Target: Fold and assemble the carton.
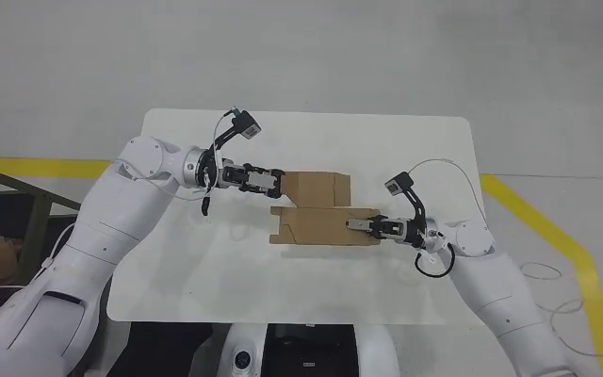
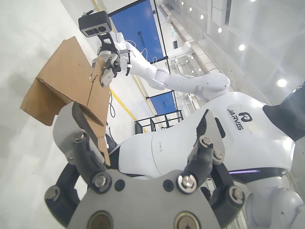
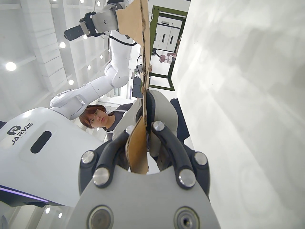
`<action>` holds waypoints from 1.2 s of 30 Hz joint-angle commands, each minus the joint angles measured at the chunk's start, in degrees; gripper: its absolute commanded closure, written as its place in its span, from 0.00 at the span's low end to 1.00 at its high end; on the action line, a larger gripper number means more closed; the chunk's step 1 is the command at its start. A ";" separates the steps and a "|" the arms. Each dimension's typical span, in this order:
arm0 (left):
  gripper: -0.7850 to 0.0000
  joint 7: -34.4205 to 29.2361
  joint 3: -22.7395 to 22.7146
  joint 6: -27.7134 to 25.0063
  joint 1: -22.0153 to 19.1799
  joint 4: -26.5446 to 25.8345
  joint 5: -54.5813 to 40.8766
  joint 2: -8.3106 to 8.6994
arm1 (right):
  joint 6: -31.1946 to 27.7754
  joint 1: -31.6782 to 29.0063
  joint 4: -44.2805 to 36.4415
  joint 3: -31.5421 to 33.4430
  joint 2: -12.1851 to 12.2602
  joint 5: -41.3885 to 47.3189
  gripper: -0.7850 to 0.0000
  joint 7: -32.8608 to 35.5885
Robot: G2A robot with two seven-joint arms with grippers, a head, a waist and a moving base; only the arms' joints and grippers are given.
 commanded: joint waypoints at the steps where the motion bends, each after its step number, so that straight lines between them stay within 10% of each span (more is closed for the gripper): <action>1: 0.00 0.29 0.62 -0.28 -0.22 0.62 0.58 -0.27 | -0.10 -0.06 -0.13 0.01 -0.02 0.22 1.00 0.06; 21: 0.00 1.19 2.91 -1.17 -2.30 3.94 4.89 -2.04 | 0.04 -1.15 -1.92 0.93 0.23 0.41 1.00 0.40; 27: 0.46 0.82 2.55 -0.80 -2.29 4.44 5.87 -2.17 | -0.02 -1.32 -1.95 1.15 0.26 0.64 1.00 0.52; 36: 0.64 -0.01 2.48 0.03 -2.35 5.00 6.79 -2.54 | -0.36 -1.35 -1.83 1.30 0.23 0.92 1.00 0.66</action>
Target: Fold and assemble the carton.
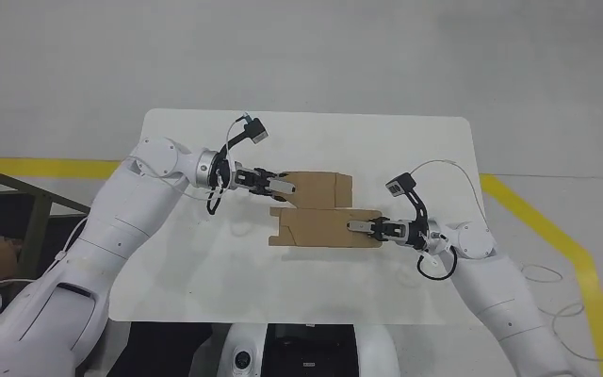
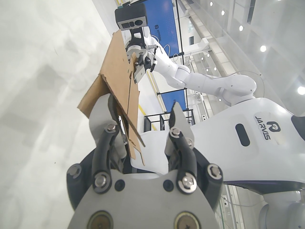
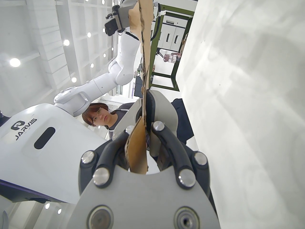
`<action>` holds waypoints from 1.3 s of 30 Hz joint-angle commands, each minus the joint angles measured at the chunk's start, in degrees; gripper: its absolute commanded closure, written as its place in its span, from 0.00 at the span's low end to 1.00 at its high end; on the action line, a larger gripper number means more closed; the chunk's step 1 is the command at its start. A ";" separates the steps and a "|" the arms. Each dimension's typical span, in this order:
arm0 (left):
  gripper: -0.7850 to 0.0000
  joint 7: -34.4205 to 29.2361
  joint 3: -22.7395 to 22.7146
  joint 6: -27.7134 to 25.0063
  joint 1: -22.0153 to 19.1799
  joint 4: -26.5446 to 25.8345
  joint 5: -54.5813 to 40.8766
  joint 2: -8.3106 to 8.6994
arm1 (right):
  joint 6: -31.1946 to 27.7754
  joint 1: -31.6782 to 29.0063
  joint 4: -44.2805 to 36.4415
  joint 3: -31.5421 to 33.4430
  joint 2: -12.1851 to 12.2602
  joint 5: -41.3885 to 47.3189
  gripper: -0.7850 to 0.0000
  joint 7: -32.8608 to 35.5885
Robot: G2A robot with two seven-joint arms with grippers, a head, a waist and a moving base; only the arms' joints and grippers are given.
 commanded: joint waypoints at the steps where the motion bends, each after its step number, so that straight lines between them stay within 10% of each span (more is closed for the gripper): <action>1: 0.66 -0.17 0.00 0.17 -0.08 0.31 0.11 -0.10 | -0.13 -0.04 -0.01 0.08 0.01 -0.01 1.00 -0.02; 18: 1.00 -0.57 -0.35 1.74 -0.30 1.30 1.33 -0.84 | -0.22 -0.69 -1.00 0.78 0.22 -0.34 1.00 0.31; 20: 1.00 -0.65 -0.43 1.85 -0.28 1.34 1.36 -0.91 | -0.20 -0.74 -1.06 0.82 0.23 -0.35 0.64 0.23; 21: 1.00 -0.68 -0.48 1.85 -0.27 1.35 1.34 -0.94 | -0.29 -0.80 -1.03 0.92 0.23 -0.23 0.00 -0.03; 39: 1.00 -2.58 -2.36 2.59 0.83 -1.32 -0.37 -1.07 | -7.44 -4.19 -5.44 12.62 2.26 -3.10 0.00 -10.59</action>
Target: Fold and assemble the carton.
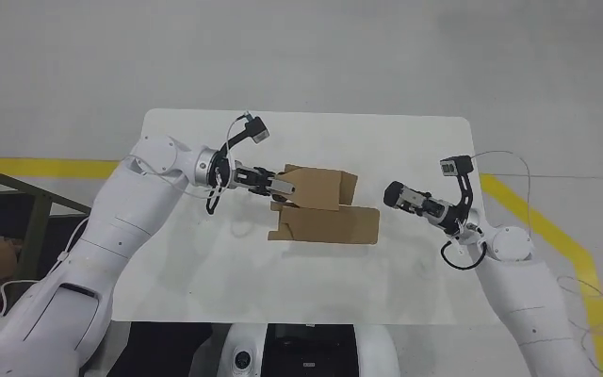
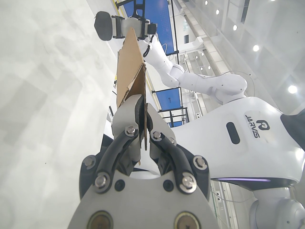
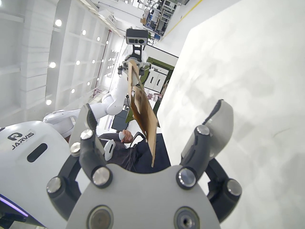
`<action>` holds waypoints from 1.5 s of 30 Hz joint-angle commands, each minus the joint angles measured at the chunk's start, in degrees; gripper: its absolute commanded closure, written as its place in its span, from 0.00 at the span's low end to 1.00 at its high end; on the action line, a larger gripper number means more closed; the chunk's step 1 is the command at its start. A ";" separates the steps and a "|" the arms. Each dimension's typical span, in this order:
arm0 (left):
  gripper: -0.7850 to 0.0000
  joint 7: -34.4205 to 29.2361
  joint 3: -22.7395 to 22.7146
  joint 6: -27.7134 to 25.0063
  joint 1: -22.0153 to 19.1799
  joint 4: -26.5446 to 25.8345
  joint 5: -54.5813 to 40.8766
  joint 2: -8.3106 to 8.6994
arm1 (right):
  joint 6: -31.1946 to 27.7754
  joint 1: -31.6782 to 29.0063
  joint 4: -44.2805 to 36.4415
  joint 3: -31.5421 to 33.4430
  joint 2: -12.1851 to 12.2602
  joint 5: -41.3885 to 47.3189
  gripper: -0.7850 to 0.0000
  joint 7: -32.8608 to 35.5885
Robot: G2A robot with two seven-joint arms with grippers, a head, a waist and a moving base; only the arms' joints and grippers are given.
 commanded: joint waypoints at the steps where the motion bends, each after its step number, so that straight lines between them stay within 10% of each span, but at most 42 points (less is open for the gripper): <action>1: 1.00 0.09 0.24 -0.09 0.18 -0.53 0.92 -0.05 | -0.05 -0.16 -2.27 0.35 0.13 0.59 0.00 1.09; 36: 1.00 -0.78 0.08 0.78 2.46 -0.88 -1.82 -0.81 | 4.25 7.91 -3.26 -14.39 -2.33 9.99 0.01 9.16; 45: 1.00 -1.11 0.20 1.11 2.68 -1.01 -2.06 -0.98 | 3.65 8.88 -1.62 -16.47 -3.05 13.39 0.45 8.56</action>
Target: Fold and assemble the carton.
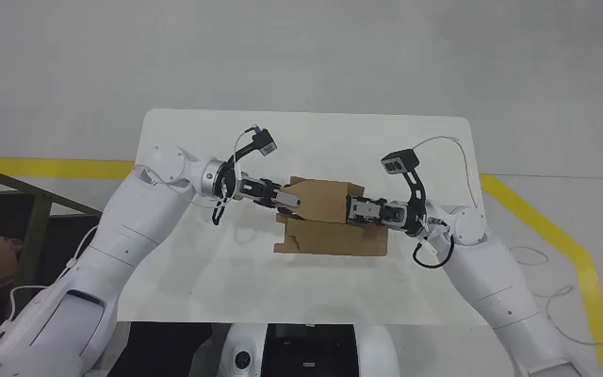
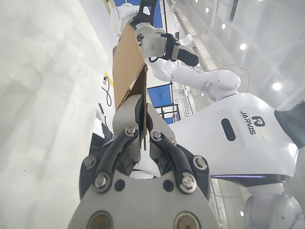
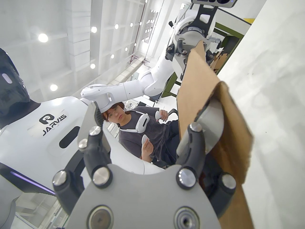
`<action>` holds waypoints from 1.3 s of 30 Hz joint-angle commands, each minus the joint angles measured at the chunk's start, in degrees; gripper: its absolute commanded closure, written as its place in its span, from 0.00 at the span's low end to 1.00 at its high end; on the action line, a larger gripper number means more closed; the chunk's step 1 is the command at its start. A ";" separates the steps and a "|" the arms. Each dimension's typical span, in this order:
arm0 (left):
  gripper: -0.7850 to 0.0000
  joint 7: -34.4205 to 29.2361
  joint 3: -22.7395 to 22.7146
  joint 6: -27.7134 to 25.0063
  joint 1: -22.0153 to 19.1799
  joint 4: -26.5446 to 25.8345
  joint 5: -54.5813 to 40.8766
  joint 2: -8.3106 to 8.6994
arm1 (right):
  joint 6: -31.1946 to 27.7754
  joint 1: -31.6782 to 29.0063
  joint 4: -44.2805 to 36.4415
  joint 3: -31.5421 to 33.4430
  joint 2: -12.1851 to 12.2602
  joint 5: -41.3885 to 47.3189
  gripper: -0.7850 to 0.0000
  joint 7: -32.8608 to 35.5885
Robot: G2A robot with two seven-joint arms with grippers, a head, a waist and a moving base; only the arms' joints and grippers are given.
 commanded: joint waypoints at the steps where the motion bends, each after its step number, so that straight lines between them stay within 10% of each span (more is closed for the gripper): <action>1: 1.00 -0.12 0.05 0.12 -0.09 0.11 0.10 -0.05 | -0.07 0.14 0.35 -0.08 -0.05 0.29 0.50 -0.07; 39: 1.00 -0.81 0.79 0.80 -0.57 -0.89 0.07 -0.93 | -1.02 1.93 3.90 -3.04 -0.73 -4.33 0.95 -1.03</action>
